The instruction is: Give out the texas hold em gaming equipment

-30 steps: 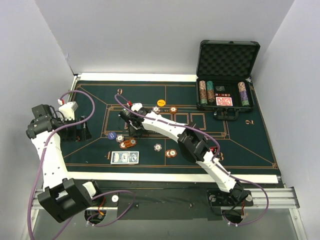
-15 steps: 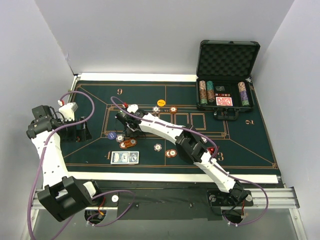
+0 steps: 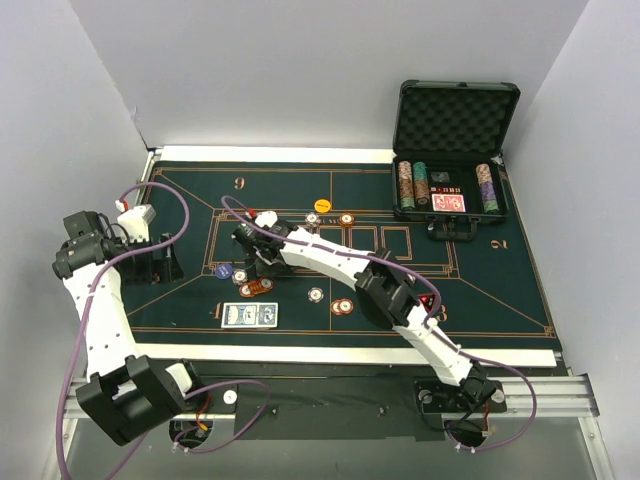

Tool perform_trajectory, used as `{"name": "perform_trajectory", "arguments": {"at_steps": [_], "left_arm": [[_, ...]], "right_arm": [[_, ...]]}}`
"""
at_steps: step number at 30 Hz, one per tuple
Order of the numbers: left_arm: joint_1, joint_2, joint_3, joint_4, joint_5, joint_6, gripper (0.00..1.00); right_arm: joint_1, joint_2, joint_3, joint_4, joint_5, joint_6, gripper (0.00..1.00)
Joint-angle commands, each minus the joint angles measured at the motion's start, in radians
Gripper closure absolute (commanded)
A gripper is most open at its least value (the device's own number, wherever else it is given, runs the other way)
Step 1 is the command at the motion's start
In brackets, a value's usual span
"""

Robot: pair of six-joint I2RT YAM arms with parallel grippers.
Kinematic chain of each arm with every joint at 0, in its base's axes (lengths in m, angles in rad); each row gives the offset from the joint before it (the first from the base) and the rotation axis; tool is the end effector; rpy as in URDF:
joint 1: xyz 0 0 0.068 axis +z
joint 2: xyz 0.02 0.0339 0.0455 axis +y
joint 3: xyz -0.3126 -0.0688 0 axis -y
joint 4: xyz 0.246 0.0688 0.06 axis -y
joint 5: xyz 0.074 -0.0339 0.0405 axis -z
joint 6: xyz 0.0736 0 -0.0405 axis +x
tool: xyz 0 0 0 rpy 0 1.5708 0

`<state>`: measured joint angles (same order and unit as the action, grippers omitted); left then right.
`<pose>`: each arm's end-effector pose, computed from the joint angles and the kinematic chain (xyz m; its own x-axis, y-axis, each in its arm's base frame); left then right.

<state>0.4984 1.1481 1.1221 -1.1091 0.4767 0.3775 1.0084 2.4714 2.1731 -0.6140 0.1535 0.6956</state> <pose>0.1901 0.0650 0.3258 -0.8341 -0.0811 -0.5457 0.0568 0.9713 -0.2311 0.3335 0.5080 0.1767 -0.8275 -0.1252 -0.5473 -0.3332 0.8941 0.2993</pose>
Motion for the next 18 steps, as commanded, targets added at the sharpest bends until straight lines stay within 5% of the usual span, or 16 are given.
{"name": "perform_trajectory", "arguments": {"at_steps": [1, 11, 18], "left_arm": [[0.008, -0.033, 0.019, 0.0, 0.023, 0.005, 0.04], [0.009, -0.063, 0.048, -0.029, 0.019, -0.008, 0.04], [0.008, -0.085, 0.033, -0.025, 0.049, -0.038, 0.04]], "right_arm": [[-0.011, -0.173, -0.05, -0.104, 0.07, -0.039, 0.32], [-0.022, -0.629, -0.421, -0.118, 0.198, -0.047, 0.23], [-0.112, -0.88, -0.849, -0.067, 0.205, 0.011, 0.21]]}}
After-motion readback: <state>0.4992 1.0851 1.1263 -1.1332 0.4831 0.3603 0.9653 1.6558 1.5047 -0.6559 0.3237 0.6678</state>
